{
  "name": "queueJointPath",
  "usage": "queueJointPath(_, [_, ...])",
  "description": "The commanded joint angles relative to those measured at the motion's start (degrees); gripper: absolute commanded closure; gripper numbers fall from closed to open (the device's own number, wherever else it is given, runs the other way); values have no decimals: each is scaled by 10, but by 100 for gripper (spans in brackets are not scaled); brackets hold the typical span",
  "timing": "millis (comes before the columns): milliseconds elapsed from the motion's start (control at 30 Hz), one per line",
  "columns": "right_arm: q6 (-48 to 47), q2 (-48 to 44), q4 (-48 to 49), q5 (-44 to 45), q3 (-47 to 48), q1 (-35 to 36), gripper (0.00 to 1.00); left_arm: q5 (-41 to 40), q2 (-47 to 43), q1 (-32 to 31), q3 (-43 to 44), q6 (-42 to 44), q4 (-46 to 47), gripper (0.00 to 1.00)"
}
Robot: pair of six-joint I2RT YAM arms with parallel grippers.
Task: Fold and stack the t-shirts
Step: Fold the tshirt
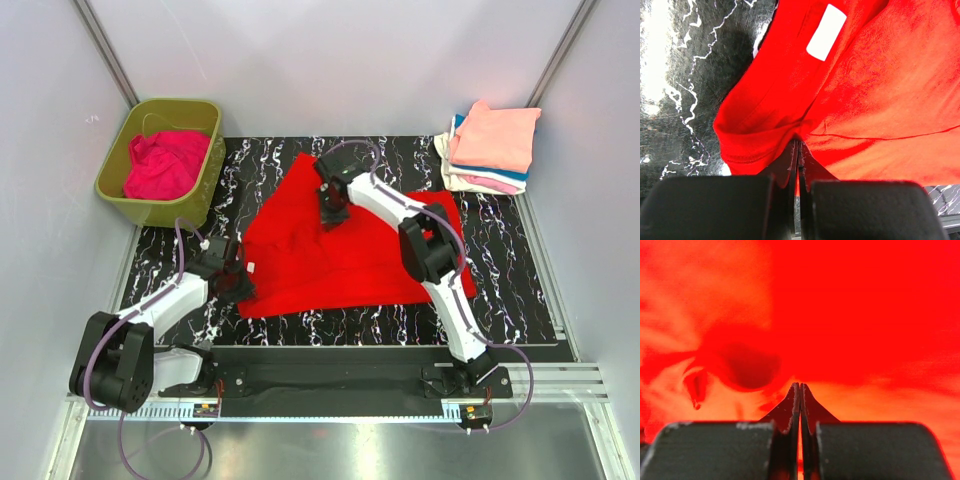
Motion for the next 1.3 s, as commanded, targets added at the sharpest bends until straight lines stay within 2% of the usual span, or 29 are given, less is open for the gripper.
queueJointPath(0, [-13, -13, -30, 30, 56, -38, 100, -37, 1, -1, -19, 5, -20, 100])
queueJointPath(100, [-24, -39, -46, 32, 78, -46, 99, -54, -2, -1, -3, 12, -34, 100])
queueJointPath(200, [-26, -80, -60, 10, 69, -44, 89, -70, -9, -3, 45, 25, -60, 100])
queueJointPath(300, [-8, -148, -39, -17, -2, -44, 81, -88, -9, -9, 101, 48, -78, 100])
queueJointPath(333, [3, -170, -25, -28, -65, -43, 71, -88, 0, -14, 115, 55, -80, 100])
queueJointPath(400, [15, -233, 19, -63, -131, -36, 61, -84, 14, -22, 158, 73, -81, 100])
queueJointPath(433, [27, -252, 34, -73, -193, -33, 50, -83, 37, -29, 173, 79, -82, 100])
queueJointPath(467, [32, -268, 47, -81, -223, -29, 48, -82, 50, -36, 187, 84, -82, 100])
queueJointPath(600, [61, -346, 128, -119, -351, -14, 47, -47, 125, -68, 256, 103, -61, 100])
queueJointPath(733, [102, -385, 217, -162, -481, -14, 49, -15, 219, -114, 295, 94, -39, 100])
queueJointPath(867, [121, -384, 278, -200, -543, -12, 53, -8, 288, -139, 331, 81, -25, 100])
queueJointPath(1000, [120, -376, 293, -200, -562, -13, 55, -24, 324, -143, 356, 79, -34, 100])
queueJointPath(1267, [111, -376, 305, -199, -604, -13, 57, -61, 354, -131, 393, 101, -67, 100])
